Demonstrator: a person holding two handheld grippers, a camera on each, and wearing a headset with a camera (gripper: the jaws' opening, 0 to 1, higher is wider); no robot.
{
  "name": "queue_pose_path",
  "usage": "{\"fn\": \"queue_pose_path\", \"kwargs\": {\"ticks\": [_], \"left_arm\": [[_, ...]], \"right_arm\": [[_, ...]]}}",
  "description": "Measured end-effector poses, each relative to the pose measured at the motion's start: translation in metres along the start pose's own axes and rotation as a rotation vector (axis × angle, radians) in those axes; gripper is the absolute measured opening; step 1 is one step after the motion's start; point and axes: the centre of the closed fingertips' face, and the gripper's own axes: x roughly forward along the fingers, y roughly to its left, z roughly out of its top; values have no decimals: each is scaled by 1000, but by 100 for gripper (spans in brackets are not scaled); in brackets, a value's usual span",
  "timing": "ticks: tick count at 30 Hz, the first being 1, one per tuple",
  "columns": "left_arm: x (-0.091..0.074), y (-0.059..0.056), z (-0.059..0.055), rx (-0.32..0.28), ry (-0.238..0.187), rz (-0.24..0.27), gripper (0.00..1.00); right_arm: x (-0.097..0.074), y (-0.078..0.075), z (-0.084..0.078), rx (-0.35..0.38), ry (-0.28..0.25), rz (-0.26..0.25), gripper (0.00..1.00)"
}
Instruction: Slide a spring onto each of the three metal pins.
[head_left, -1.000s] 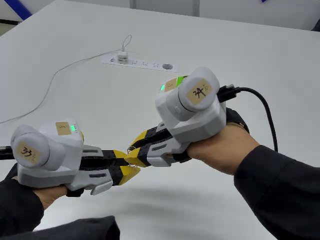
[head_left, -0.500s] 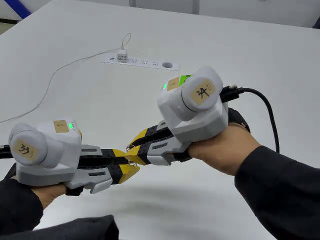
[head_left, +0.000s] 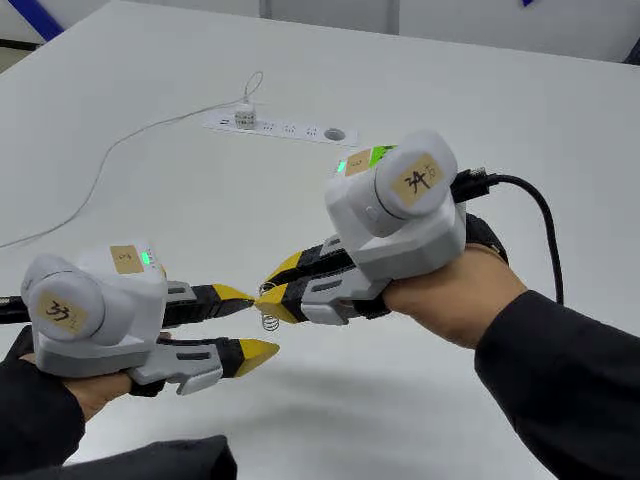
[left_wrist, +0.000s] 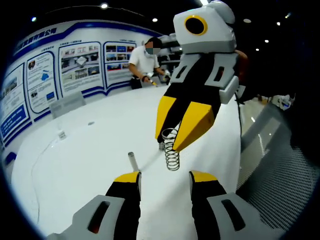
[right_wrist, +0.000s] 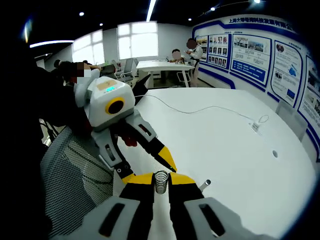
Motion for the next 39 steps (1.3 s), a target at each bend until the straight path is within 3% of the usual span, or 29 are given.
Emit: {"fn": "queue_pose_path", "kwargs": {"ticks": [6,15,22,28,33,39], "left_arm": [[-3,11,-1,-10,1,47,51],[-1,8,-3,28,23,53,58],[0,7,-6,34,35,52,62],[1,7,-8,25,42,52,64],[2,7,-9,22,48,52,65],[2,8,-10,15,48,55,66]], "right_arm": [[-8,-16,0,20,-5,-35,12],[-19,-51,8,60,-48,-132,12],[-12,-81,5,116,-77,-194,12],[-1,-90,5,138,-88,-198,12],[15,-92,-8,142,-62,-184,12],[19,-94,-11,152,-59,-182,12]]}}
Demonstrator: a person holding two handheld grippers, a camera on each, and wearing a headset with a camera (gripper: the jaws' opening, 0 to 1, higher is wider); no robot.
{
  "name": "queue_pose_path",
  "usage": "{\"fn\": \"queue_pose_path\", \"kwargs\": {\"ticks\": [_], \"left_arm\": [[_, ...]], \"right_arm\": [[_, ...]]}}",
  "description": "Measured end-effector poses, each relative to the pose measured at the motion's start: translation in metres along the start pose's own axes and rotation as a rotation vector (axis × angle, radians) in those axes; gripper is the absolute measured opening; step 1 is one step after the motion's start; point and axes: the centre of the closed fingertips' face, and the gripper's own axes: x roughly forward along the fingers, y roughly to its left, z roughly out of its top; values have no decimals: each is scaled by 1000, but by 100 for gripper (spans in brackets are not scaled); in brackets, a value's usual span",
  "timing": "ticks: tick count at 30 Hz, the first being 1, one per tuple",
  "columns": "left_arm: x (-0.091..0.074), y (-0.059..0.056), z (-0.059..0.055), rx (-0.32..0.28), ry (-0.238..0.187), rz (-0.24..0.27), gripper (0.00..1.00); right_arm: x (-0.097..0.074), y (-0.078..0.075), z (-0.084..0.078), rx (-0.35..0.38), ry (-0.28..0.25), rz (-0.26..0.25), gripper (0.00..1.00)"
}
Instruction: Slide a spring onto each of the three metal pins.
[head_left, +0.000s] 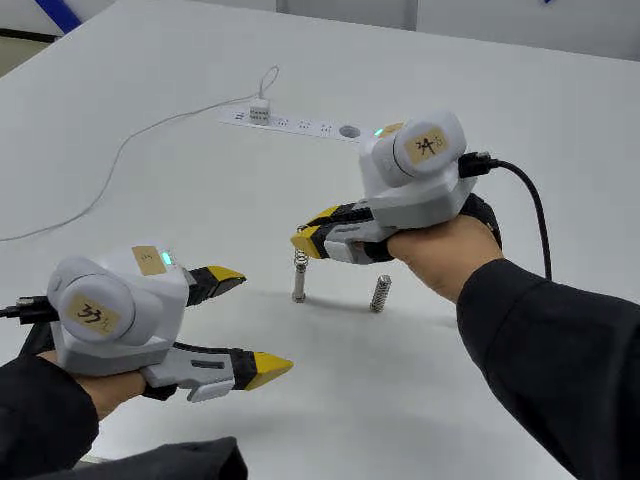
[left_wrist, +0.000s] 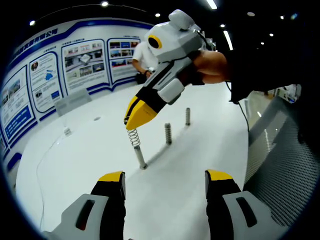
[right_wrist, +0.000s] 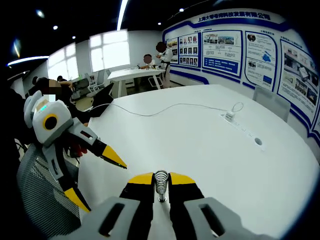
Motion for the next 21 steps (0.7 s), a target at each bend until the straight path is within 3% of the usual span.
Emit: {"fn": "queue_pose_path", "kwargs": {"ticks": [21], "left_arm": [[0,0,2,-22,-17,-7,65]], "right_arm": [[15,-3,-22,14,36,-2,12]]}}
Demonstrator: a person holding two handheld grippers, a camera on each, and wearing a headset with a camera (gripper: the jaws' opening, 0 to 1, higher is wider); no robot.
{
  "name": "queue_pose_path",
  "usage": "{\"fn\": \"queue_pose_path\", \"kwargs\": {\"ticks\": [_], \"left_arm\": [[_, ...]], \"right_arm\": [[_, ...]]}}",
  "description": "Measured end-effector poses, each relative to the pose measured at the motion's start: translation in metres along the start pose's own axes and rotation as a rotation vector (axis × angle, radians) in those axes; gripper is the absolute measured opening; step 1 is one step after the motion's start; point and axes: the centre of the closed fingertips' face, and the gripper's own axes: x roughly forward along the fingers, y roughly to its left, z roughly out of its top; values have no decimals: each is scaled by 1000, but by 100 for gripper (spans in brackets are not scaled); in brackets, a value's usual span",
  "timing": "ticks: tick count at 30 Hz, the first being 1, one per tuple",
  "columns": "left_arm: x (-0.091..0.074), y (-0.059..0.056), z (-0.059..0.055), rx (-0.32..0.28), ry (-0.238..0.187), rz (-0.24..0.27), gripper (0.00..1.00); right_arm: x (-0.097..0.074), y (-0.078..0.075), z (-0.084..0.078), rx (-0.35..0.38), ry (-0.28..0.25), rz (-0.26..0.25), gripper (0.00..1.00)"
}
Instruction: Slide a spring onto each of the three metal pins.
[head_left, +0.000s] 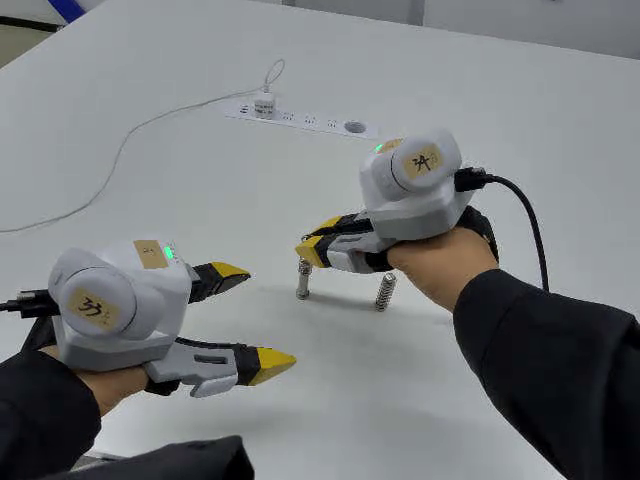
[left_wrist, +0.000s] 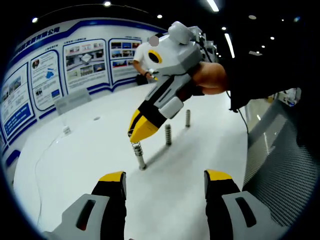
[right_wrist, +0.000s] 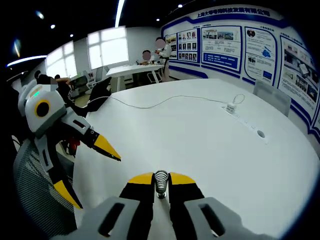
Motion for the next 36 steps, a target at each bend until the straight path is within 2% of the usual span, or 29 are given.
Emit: {"fn": "queue_pose_path", "kwargs": {"ticks": [26,36], "left_arm": [[1,0,-2,-4,11,1,64],[1,1,-3,-4,16,7,65]], "right_arm": [[22,3,-33,-20,113,10,12],[19,3,-32,-16,109,8,15]]}}
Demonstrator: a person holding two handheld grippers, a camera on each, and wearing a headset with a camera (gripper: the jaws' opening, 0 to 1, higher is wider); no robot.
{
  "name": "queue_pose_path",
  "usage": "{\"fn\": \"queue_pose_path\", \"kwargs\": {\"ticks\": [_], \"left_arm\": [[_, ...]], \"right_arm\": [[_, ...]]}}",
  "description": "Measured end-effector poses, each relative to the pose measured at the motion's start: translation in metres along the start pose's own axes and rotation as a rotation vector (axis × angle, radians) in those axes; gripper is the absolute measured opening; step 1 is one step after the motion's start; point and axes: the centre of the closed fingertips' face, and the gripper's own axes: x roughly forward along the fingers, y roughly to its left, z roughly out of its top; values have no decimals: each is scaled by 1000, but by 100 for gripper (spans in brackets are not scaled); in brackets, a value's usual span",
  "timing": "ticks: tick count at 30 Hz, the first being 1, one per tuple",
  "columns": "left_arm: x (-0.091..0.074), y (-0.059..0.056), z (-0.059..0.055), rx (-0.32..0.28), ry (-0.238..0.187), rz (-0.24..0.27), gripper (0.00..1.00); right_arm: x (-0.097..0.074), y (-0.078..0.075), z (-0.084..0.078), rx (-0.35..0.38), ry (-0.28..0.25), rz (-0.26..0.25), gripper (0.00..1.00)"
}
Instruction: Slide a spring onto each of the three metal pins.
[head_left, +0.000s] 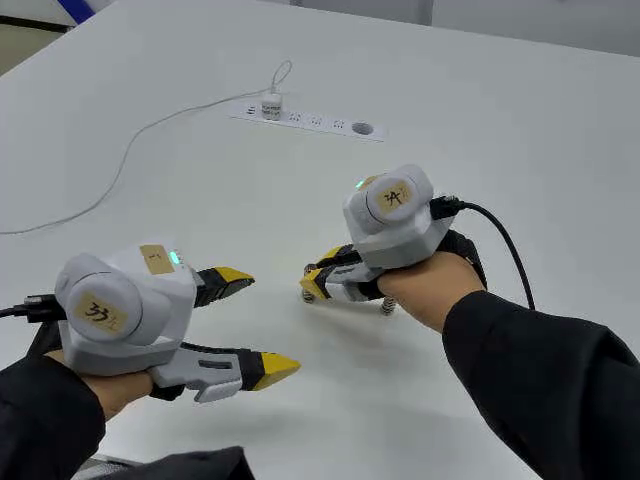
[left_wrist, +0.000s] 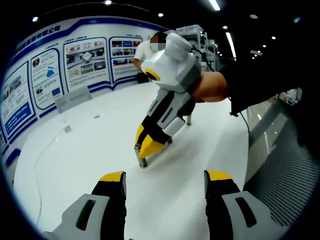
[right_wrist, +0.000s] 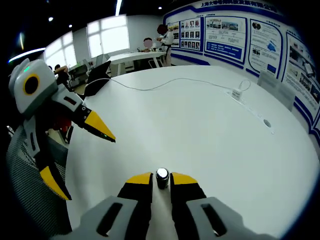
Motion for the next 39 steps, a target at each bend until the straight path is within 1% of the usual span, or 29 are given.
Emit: {"fn": "queue_pose_path", "kwargs": {"ticks": [7,15,22,25,28,39], "left_arm": [[0,0,0,2,-1,1,65],[1,-2,1,6,-3,-8,66],[2,-4,1,7,-4,-15,67],[2,-5,1,6,-5,-19,68],[2,-6,1,8,-4,-24,69],[3,-10,0,12,1,-37,71]], "right_arm": [[-7,3,0,1,-10,-8,17],[-24,15,-9,-4,-24,-13,21],[-38,24,-12,-12,-37,-16,23],[-43,30,-18,-9,-40,-15,23],[-48,32,-26,-3,-37,-17,24],[-78,29,-44,21,-51,-47,26]]}}
